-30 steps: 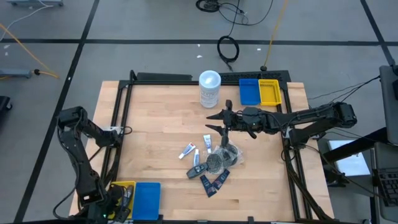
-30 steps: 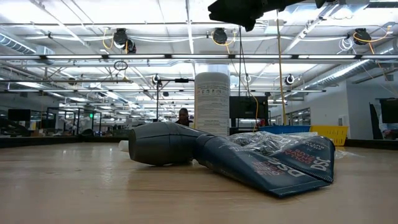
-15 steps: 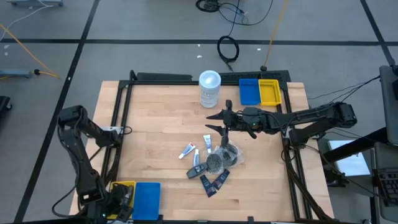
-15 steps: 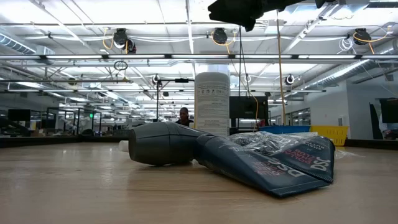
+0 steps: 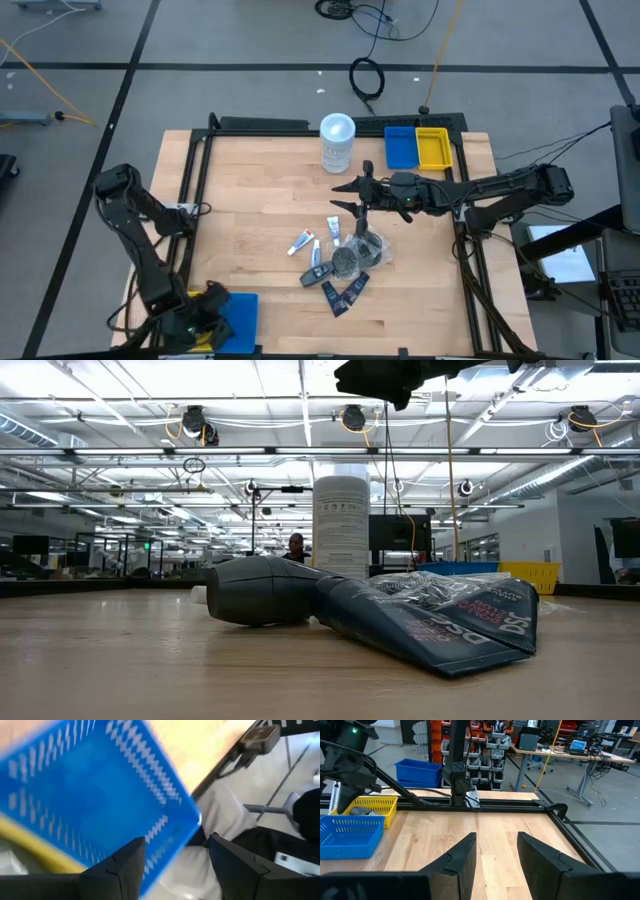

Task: Pick & Place Travel size toiletries
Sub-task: Put the white toothpaste into the top blue bin

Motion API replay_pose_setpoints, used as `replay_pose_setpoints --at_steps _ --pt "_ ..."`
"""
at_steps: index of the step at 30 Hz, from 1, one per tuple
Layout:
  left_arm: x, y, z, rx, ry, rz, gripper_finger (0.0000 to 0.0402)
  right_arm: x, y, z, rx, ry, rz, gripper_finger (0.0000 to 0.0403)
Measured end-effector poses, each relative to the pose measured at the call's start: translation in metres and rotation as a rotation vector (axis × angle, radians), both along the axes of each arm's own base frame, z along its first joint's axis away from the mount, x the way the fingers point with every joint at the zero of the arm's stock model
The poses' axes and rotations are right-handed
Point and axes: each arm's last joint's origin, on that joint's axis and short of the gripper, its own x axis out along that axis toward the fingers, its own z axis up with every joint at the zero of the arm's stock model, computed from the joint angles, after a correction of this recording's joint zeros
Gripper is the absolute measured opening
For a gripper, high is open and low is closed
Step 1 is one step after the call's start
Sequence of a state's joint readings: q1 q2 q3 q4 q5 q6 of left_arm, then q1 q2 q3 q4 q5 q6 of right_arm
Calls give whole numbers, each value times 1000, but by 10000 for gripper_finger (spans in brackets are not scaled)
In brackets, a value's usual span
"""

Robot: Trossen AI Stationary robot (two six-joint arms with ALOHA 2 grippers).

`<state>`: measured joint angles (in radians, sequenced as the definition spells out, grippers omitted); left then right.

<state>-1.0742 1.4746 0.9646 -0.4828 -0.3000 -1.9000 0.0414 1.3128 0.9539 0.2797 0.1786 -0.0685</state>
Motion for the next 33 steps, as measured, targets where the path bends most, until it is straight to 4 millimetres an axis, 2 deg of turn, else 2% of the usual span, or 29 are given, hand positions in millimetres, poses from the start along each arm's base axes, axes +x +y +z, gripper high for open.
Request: replay_pose_setpoints --at_steps 10,17,26,33 --pt "57 49 -3 252 -63 -92 214 0 1 -2 3 16 4 134" --pt "94 93 -3 383 -81 -91 214 -1 8 -2 2 25 28 134" --pt "123 145 -7 452 -39 -27 214 -2 22 -5 -1 50 74 134" --pt "138 167 -28 449 55 -39 214 -3 25 -5 -1 48 84 134"
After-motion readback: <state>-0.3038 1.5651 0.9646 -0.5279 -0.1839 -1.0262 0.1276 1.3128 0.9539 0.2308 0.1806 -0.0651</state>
